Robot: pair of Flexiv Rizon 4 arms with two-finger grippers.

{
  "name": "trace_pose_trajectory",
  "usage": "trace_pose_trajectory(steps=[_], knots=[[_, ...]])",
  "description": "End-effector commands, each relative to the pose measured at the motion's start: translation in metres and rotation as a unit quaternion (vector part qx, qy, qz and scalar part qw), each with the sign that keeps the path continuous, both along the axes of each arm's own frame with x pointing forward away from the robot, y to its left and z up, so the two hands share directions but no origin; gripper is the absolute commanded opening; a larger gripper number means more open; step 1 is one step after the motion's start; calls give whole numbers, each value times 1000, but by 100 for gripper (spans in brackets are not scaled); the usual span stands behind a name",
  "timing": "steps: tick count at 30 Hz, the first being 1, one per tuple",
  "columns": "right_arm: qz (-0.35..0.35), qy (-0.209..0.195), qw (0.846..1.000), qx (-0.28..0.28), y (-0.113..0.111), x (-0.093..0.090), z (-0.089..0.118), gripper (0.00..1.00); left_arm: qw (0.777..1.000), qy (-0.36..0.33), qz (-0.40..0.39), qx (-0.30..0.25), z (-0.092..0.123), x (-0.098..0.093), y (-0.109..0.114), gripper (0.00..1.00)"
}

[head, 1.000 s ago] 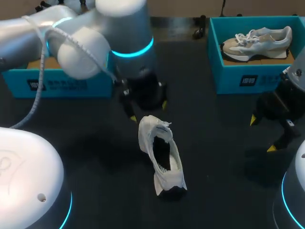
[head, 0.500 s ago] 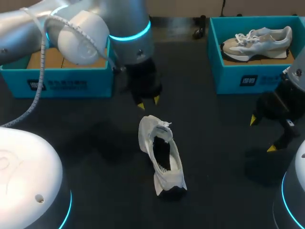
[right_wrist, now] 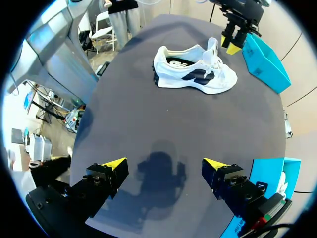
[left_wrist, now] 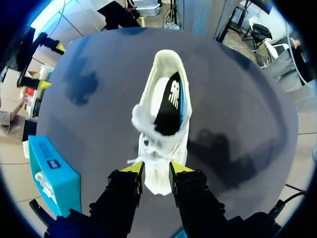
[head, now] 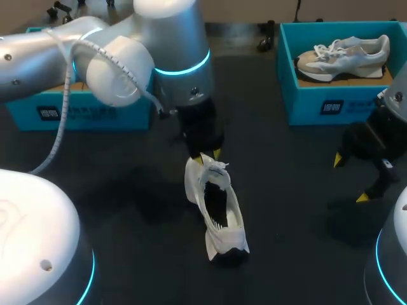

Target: Take the shoe out of the shoebox, open the shoe tongue, remove and reinsert the insole, then place the shoe into the shoebox

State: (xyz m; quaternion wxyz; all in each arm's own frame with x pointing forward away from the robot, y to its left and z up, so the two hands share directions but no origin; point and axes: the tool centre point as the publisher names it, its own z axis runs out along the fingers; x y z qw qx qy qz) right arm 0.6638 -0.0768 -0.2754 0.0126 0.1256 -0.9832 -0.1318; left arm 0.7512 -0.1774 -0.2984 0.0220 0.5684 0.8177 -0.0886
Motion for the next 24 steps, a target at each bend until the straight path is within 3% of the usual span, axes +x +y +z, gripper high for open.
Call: trace_pose_trajectory(steps=[1, 9, 18, 24], knots=[[0, -1, 1000, -2, 0, -1, -1, 100, 1000, 10, -8, -5, -12, -10, -2, 32], [0, -1, 1000, -2, 0, -1, -1, 100, 999, 26, -42, -8, -22, -43, -3, 30], [0, -1, 1000, -2, 0, -1, -1, 100, 999, -10, -25, -18, 8, -22, -3, 33], [0, -1, 1000, -2, 0, -1, -1, 100, 1000, -6, -26, -9, 0, -13, -25, 33]])
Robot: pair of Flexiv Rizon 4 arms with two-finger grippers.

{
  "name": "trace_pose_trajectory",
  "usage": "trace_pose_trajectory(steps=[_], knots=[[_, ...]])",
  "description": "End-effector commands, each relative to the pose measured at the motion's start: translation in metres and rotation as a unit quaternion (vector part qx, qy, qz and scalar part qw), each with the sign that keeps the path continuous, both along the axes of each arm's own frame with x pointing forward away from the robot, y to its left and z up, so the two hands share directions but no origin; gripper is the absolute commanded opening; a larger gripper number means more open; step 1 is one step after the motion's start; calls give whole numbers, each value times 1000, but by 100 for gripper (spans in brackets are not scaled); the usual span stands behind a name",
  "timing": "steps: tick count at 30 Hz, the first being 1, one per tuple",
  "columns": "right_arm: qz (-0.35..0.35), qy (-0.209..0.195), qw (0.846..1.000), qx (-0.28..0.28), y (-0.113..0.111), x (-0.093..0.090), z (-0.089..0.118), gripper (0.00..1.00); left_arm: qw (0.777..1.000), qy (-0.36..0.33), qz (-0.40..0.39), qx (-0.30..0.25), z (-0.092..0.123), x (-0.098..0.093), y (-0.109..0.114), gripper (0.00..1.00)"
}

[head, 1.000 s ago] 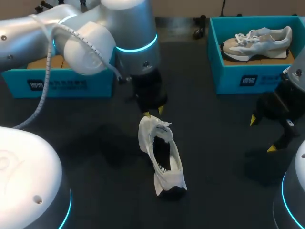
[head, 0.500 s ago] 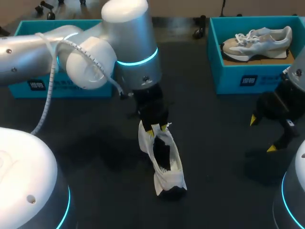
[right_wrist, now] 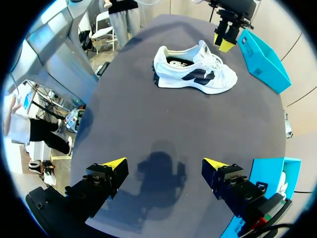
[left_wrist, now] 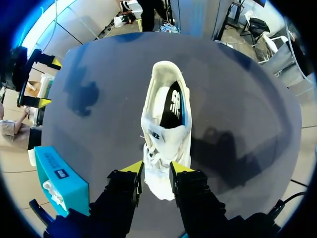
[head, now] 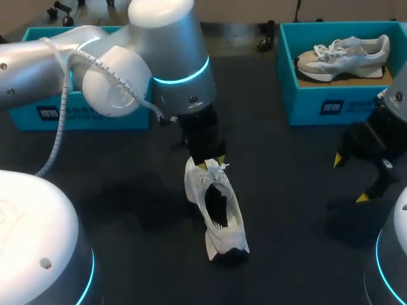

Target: Take the shoe out of the shoebox, open the shoe tongue, remove and reinsert the insole, then place the shoe into the shoebox

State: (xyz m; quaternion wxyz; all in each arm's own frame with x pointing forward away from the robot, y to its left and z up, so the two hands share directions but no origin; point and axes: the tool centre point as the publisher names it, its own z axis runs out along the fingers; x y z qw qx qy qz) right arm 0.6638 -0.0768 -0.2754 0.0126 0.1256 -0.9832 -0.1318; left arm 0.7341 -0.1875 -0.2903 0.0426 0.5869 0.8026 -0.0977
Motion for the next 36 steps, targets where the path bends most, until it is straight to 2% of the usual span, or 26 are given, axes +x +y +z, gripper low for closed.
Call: trace_pose_trajectory(steps=[1, 4, 10, 15, 22, 30, 35, 36], knots=[[0, -1, 1000, -2, 0, -1, -1, 100, 1000, 11, -8, 15, -12, 3, -18, 33], [0, -1, 1000, -2, 0, -1, -1, 100, 999, 17, -18, 26, -23, -5, -21, 33], [0, -1, 1000, -2, 0, -1, -1, 100, 998, 27, -36, 35, -42, -30, -12, 31], [0, -1, 1000, -2, 0, -1, -1, 100, 998, 39, -44, 30, -46, -46, -4, 30], [0, -1, 1000, -2, 0, -1, -1, 100, 999, 20, -44, 14, -23, -49, -3, 31], [0, -1, 1000, -2, 0, -1, -1, 100, 999, 15, -19, 23, -15, -47, -10, 30], [0, -1, 1000, -2, 0, -1, -1, 100, 999, 13, 3, 32, 7, -44, -6, 41], [0, -1, 1000, -2, 0, -1, -1, 100, 999, 13, 14, 37, 13, -43, -6, 48]])
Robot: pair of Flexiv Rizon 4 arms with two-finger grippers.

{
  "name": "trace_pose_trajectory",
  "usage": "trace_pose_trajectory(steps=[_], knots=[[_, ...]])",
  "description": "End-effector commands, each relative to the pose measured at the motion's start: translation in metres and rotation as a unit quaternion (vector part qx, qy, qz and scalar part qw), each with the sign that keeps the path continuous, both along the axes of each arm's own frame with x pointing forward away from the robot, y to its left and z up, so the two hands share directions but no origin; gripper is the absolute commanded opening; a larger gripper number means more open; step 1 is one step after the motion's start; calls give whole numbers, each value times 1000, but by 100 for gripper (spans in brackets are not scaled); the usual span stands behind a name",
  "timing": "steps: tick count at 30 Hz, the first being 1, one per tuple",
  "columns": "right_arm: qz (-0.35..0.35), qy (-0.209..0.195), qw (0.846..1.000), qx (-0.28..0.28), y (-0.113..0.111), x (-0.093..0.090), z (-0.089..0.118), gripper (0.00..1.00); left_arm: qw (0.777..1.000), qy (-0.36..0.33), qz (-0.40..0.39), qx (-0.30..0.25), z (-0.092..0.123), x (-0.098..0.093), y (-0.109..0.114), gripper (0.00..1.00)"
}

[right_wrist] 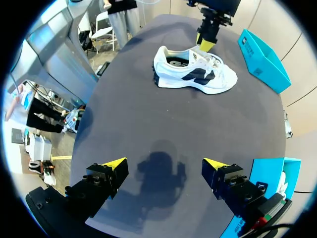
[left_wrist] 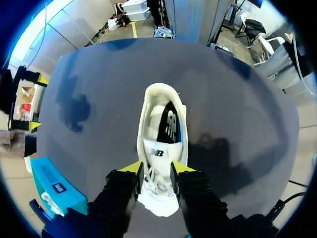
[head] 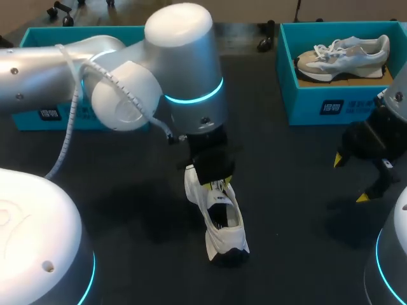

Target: Take the shoe out of the shoebox, open the shoe tongue, remove and reinsert the insole, then place the shoe into the shoebox

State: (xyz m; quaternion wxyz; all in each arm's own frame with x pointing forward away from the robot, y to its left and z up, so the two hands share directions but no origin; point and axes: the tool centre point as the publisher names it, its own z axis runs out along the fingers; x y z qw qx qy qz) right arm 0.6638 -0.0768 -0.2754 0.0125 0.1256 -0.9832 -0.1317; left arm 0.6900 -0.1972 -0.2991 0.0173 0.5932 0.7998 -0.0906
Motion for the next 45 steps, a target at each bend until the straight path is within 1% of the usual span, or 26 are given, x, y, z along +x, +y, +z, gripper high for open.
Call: trace_pose_trajectory(steps=[1, 2, 3, 4, 6, 7, 8, 9, 22, 24, 28, 31, 32, 33, 34, 35, 36, 37, 45], knots=[[0, -1, 1000, -2, 0, -1, -1, 100, 999, 1, 27, 17, 24, 1, 5, 65], [0, -1, 1000, -2, 0, -1, -1, 100, 999, 5, 41, 28, 28, -1, 5, 100], [0, -1, 1000, -2, 0, -1, -1, 100, 997, 5, 66, 31, 31, -3, 5, 100], [0, -1, 1000, -2, 0, -1, -1, 100, 995, 18, 90, 31, 33, -6, 5, 100], [0, -1, 1000, -2, 0, -1, -1, 100, 983, 56, 169, 35, 37, -10, 5, 100], [0, -1, 1000, -2, 0, -1, -1, 100, 981, 65, 178, 32, 38, -12, 5, 100], [0, -1, 1000, -2, 0, -1, -1, 100, 976, 50, 211, 26, 39, -21, 6, 100], [0, -1, 1000, -2, 0, -1, -1, 100, 975, 22, 219, 20, 41, -30, 6, 100], [0, -1, 1000, -2, 0, -1, -1, 100, 975, 22, 219, 20, 41, -30, 6, 100], [0, -1, 1000, -2, 0, -1, -1, 100, 963, 33, 266, 31, 38, -42, 5, 100], [0, -1, 1000, -2, 0, -1, -1, 100, 947, 46, 313, 56, 35, -63, 1, 100], [0, -1, 1000, -2, 0, -1, -1, 100, 917, 69, 384, 82, 37, -71, -4, 100], [0, -1, 1000, -2, 0, -1, -1, 100, 899, 79, 419, 95, 38, -73, -5, 100], [0, -1, 1000, -2, 0, -1, -1, 100, 887, 83, 444, 99, 39, -76, -6, 100], [0, -1, 1000, -2, 0, -1, -1, 100, 864, 96, 481, 118, 39, -78, -6, 100], [0, -1, 1000, -2, 0, -1, -1, 100, 828, 82, 541, 121, 40, -79, -6, 100], [0, -1, 1000, -2, 0, -1, -1, 100, 816, 37, 568, 99, 42, -82, -5, 100], [0, -1, 1000, -2, 0, -1, -1, 100, 796, -10, 599, 83, 47, -85, -2, 100], [0, -1, 1000, -2, 0, -1, -1, 100, 796, -10, 599, 83, 47, -85, -2, 100]])
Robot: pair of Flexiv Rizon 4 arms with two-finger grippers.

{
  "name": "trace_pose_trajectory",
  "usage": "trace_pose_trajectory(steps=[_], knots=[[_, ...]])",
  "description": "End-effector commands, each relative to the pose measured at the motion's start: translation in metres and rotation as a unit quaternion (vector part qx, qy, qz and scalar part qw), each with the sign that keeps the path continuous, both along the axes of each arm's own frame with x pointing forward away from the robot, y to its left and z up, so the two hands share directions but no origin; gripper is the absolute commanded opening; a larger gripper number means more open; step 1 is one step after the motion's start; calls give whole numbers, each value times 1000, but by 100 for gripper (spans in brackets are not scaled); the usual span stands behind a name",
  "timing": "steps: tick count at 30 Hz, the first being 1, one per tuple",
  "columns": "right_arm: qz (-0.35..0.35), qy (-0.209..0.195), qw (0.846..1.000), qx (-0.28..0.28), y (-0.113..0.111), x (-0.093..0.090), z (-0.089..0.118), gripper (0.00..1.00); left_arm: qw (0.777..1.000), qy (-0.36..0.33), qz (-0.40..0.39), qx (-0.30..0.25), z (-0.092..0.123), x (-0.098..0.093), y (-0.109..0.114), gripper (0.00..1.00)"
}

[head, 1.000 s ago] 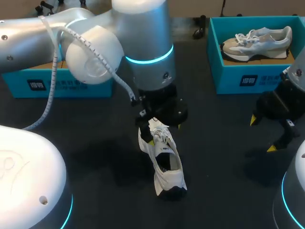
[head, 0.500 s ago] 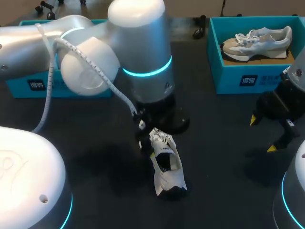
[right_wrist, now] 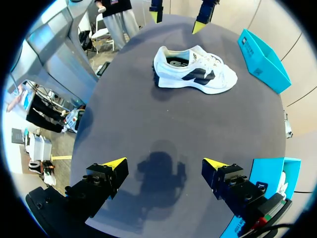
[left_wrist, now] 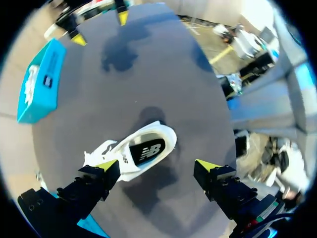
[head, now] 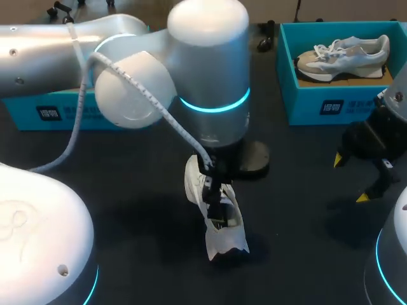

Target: Take the shoe out of the shoebox, open the shoe tongue, remove and reinsert the insole, then place the shoe into the shoebox

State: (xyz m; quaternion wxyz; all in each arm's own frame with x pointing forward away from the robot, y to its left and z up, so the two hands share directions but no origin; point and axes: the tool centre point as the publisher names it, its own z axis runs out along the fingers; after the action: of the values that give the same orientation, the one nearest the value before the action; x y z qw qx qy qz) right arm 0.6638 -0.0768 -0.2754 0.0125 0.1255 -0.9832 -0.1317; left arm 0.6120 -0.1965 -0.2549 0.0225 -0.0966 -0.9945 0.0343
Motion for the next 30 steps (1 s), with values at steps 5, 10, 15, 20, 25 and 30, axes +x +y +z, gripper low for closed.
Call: trace_pose_trajectory(steps=[5, 10, 15, 20, 25, 30], knots=[[0, -1, 1000, -1, 0, -1, -1, 100, 979, -30, 192, 58, -13, -16, -9, 100], [0, -1, 1000, -1, 0, -1, -1, 100, 973, -25, 226, 46, -26, -26, -11, 100], [0, -1, 1000, -1, 0, -1, -1, 100, 970, -17, 241, 34, -38, -34, -15, 100], [0, -1, 1000, -1, 0, -1, -1, 100, 972, -16, 232, 23, -51, -42, -17, 100], [0, -1, 1000, -1, 0, -1, -1, 100, 973, -21, 228, 20, -62, -47, -21, 100], [0, -1, 1000, -1, 0, -1, -1, 100, 967, -23, 254, 23, -78, -47, -24, 100]])
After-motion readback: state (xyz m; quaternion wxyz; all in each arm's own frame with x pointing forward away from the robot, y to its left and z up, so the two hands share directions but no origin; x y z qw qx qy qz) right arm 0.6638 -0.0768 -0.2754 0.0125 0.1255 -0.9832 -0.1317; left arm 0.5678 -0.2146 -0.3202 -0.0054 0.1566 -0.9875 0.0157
